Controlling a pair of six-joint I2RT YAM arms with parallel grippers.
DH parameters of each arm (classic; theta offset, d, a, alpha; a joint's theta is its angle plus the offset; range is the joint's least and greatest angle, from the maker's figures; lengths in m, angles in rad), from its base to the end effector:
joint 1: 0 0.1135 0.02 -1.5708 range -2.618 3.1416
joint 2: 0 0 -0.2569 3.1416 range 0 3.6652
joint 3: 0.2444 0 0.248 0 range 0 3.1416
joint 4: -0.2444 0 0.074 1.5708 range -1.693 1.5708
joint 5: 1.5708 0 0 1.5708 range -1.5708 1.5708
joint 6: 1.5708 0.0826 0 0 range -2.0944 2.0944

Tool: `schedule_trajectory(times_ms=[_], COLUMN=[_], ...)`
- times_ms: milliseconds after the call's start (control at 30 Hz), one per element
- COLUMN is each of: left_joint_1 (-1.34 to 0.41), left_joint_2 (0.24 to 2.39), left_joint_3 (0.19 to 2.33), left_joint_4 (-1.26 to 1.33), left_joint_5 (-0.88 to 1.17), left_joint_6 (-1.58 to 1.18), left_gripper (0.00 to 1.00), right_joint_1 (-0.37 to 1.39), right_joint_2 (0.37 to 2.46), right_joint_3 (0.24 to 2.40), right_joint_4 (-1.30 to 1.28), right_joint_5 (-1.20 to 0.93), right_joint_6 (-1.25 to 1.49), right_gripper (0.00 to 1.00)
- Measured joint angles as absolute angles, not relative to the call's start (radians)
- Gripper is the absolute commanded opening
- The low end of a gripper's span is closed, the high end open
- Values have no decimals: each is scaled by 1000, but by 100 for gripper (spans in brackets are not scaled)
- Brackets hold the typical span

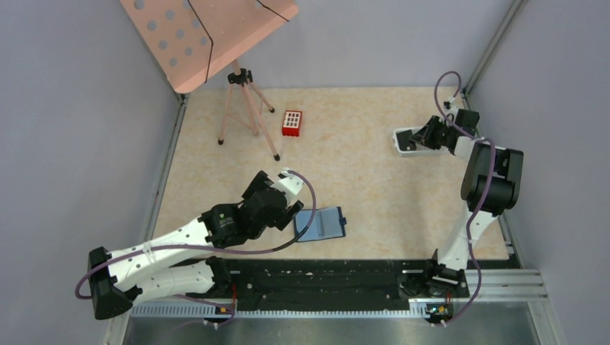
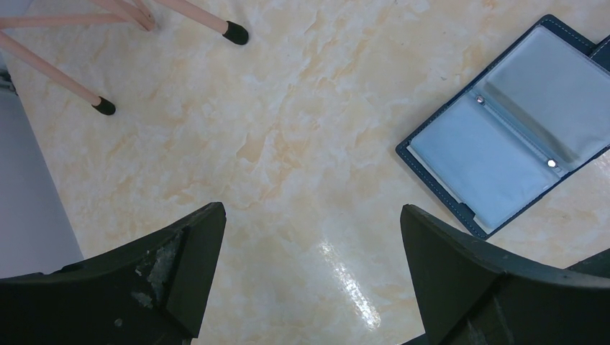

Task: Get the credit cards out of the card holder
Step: Place the credit card in the storage box.

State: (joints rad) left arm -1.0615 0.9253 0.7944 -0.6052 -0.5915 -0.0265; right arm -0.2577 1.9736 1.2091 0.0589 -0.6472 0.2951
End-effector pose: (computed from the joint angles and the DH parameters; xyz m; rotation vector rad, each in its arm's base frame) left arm 0.1463 -0.1675 0.2511 0.8087 2.0059 0.0669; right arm 0.4405 -0.0646 0.1359 0.2708 2.1951 0.7518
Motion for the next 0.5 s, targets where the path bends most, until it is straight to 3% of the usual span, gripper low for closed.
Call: schedule_trajectory(times_ms=[500], left_joint_1=[-1058], left_joint_2=[926], left_joint_3=[794], left_joint_4=[-606], left_joint_5=[-593], left_joint_6=[-27], left_gripper=[96], right_joint_1=[-237], right_joint_2=[1963], right_joint_3=[1241], right_joint_4=[-36], right_joint_5=[-558], right_joint_6=[260], right_gripper=[35])
